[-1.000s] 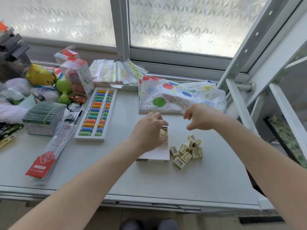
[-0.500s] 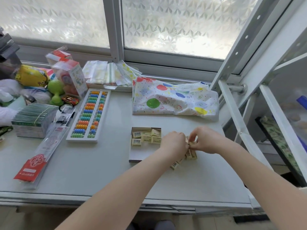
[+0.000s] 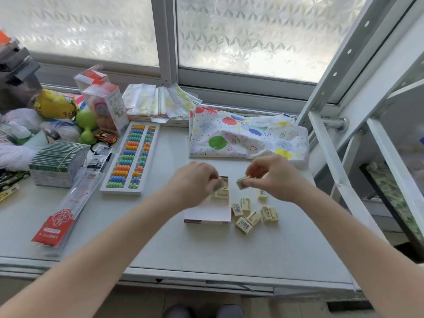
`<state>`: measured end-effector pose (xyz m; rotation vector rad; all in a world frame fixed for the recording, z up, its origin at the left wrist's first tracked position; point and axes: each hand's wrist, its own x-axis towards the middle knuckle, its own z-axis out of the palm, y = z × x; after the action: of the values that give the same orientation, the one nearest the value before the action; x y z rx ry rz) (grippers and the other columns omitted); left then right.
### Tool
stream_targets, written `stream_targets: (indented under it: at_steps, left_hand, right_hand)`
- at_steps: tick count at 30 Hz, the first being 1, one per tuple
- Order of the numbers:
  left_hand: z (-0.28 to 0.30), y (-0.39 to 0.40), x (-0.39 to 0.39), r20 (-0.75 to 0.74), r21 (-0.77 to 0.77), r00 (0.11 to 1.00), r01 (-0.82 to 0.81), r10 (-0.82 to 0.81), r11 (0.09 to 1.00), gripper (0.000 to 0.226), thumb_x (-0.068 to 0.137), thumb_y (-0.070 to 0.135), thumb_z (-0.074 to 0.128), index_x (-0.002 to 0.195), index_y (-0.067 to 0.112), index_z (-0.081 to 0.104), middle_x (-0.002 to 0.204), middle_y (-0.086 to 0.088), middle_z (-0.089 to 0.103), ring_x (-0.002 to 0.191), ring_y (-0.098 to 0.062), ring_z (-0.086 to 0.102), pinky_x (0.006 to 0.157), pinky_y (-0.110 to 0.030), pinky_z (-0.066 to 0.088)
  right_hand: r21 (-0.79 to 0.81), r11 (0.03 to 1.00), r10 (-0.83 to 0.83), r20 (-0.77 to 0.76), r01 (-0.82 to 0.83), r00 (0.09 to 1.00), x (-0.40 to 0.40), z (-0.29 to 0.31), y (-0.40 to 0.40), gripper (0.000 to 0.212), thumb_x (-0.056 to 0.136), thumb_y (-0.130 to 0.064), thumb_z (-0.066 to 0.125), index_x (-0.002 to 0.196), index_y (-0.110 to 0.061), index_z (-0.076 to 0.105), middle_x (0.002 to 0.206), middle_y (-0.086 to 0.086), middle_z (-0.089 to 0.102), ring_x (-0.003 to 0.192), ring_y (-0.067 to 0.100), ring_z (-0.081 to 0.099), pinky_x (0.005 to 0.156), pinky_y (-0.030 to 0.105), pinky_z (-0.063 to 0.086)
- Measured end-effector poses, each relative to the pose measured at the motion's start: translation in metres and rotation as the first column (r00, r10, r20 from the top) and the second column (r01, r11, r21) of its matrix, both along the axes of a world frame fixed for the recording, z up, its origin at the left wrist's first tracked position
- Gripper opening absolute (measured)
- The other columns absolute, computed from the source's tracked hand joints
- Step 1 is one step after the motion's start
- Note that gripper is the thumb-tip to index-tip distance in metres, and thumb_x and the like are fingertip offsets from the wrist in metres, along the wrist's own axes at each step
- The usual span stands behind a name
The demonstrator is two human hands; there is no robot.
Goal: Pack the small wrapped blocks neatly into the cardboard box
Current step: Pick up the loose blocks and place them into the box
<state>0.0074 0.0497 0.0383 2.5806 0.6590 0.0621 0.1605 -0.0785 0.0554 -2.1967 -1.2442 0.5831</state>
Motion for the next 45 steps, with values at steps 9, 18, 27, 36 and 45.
stream_targets:
  at_steps: [9, 18, 27, 36, 45]
  left_hand:
    - [-0.036, 0.011, -0.030, -0.262, 0.310, 0.958, 0.195, -0.114, 0.930, 0.027, 0.096, 0.023, 0.043, 0.101, 0.017, 0.069, 0.103, -0.003, 0.067, 0.099, -0.024, 0.053, 0.079, -0.033, 0.043]
    - [-0.024, -0.002, -0.019, -0.087, 0.242, 0.996, 0.043, -0.022, 0.969, 0.025, 0.090, 0.021, 0.052, 0.110, 0.022, 0.068, 0.109, -0.002, 0.057, 0.104, -0.022, 0.055, 0.077, -0.032, 0.045]
    - [-0.037, -0.053, 0.066, -0.293, 0.250, 0.910, 0.369, -0.293, 0.895, 0.034, 0.088, 0.021, 0.053, 0.122, 0.016, 0.058, 0.118, -0.008, 0.057, 0.111, -0.027, 0.052, 0.079, -0.034, 0.039]
    - [-0.004, -0.026, 0.043, 0.065, -0.048, 0.997, 0.044, -0.041, 0.998, 0.029, 0.090, 0.030, 0.054, 0.110, 0.014, 0.065, 0.111, -0.007, 0.058, 0.101, -0.023, 0.057, 0.084, -0.028, 0.042]
    - [-0.027, -0.022, -0.038, -0.062, 0.201, 0.996, -0.048, 0.061, 0.978, 0.025, 0.087, 0.037, 0.052, 0.101, 0.020, 0.064, 0.102, 0.003, 0.058, 0.089, -0.023, 0.062, 0.070, -0.030, 0.044]
  right_hand:
    - [-0.197, 0.979, 0.049, -0.047, -0.058, 0.998, -0.057, -0.060, 0.039, 0.008, 0.080, -0.015, 0.068, 0.081, -0.008, 0.072, 0.078, 0.005, 0.067, 0.067, 0.018, 0.060, 0.067, 0.030, 0.053]
    - [0.055, 0.998, -0.048, 0.127, 0.041, 0.991, -0.048, -0.040, 0.024, 0.014, 0.080, -0.011, 0.063, 0.089, -0.010, 0.074, 0.085, 0.003, 0.064, 0.083, 0.021, 0.064, 0.078, 0.030, 0.050]
    - [-0.363, 0.859, -0.246, 0.324, 0.360, 0.914, 0.025, -0.059, 0.000, 0.047, 0.078, -0.032, 0.065, 0.051, -0.014, 0.032, 0.052, 0.003, 0.036, 0.052, 0.026, 0.040, 0.042, 0.027, 0.023]
    - [-0.014, 0.968, -0.252, 0.033, 0.252, 0.967, 0.019, -0.035, -0.008, 0.012, 0.076, -0.022, 0.072, 0.081, -0.011, 0.071, 0.076, 0.000, 0.069, 0.072, 0.016, 0.063, 0.071, 0.032, 0.051]
    - [-0.237, 0.953, 0.270, 0.378, -0.189, 0.886, -0.044, -0.041, 0.029, 0.020, 0.081, -0.020, 0.058, 0.098, -0.018, 0.067, 0.101, 0.002, 0.067, 0.095, 0.022, 0.061, 0.078, 0.032, 0.050]
